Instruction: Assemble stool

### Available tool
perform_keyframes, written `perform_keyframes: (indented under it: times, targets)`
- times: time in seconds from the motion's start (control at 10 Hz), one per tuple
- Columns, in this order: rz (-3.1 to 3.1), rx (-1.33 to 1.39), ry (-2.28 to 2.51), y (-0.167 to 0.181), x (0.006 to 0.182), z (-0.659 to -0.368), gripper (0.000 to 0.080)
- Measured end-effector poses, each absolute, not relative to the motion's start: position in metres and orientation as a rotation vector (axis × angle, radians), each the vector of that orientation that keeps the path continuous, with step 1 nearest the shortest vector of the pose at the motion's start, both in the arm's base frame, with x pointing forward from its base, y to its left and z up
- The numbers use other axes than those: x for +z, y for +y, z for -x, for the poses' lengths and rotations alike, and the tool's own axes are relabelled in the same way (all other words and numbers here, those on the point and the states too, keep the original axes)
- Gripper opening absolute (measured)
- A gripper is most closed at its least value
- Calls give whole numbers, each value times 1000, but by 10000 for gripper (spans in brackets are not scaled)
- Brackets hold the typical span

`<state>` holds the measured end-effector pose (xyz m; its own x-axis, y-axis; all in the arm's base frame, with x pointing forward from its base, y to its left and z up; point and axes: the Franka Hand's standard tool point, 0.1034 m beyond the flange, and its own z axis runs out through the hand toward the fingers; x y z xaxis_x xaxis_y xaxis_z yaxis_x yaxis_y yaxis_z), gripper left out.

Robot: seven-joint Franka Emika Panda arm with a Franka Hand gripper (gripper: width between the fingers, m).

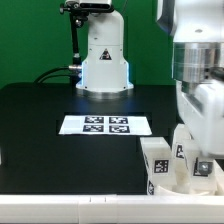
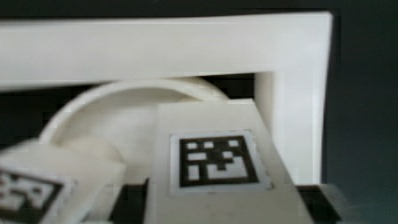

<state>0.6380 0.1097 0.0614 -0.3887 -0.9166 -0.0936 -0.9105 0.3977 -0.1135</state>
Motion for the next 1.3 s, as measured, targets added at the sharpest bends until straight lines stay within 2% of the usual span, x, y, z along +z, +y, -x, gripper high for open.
perform_keyframes:
  times: [0.3,0.5,0.6,0.9,1.0,1.3]
  targets:
    - [1560,-83,2518,115,61,-636,333]
    - [1630,-92,2476,115,61,-636,572]
    - [1676,-97,2445,115,62,-636,625]
    - [2207,-163,1927,110,98,-643,649]
    - [2322,-179,1779,111,103,-645,649]
    - [2497,-206,1552,114,102,-643,648]
